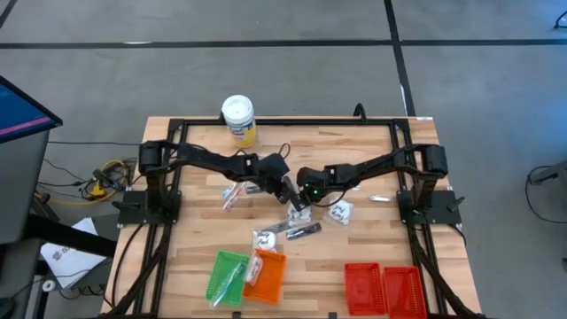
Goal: Pick & Place Travel size toiletries
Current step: Put the black comb into the left red basket
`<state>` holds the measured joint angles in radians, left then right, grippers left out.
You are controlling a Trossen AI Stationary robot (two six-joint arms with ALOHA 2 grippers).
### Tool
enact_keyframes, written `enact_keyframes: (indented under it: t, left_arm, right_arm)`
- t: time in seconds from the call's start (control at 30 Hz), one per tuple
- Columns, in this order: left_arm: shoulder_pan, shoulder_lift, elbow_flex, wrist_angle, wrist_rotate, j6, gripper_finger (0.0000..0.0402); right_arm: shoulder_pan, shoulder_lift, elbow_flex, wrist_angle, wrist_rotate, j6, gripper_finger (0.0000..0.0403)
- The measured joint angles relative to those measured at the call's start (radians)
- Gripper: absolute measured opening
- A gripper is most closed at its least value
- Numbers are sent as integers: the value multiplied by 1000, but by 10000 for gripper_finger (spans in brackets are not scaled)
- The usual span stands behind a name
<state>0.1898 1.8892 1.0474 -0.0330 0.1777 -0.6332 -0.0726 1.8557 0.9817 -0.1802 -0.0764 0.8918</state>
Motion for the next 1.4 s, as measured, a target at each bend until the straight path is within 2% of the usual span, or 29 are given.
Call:
enact_keyframes:
  t: [0.13, 0.3, 0.5, 0.83, 1.1, 1.4]
  left_arm:
    - [3, 0, 28, 6, 3, 60, 2]
    - [-18, -33, 25, -114, -5, 40, 2]
    - [-50, -113, -3, -110, -89, 38, 2]
    - [-45, -207, -108, -91, -127, -21, 2]
    - [-52, -236, -226, 54, -143, -28, 2]
    - [-52, -239, -249, 153, -123, -59, 2]
  right_arm:
    - [13, -9, -2, -18, 33, 15, 0]
    - [27, -11, -1, -32, 38, 12, 0]
    - [22, -10, 0, -42, 33, 3, 0]
    - [-11, -43, -2, -21, 54, -45, 0]
    - [-18, -60, 1, 7, 54, -65, 0]
    - [-51, -60, 0, 20, 51, -72, 0]
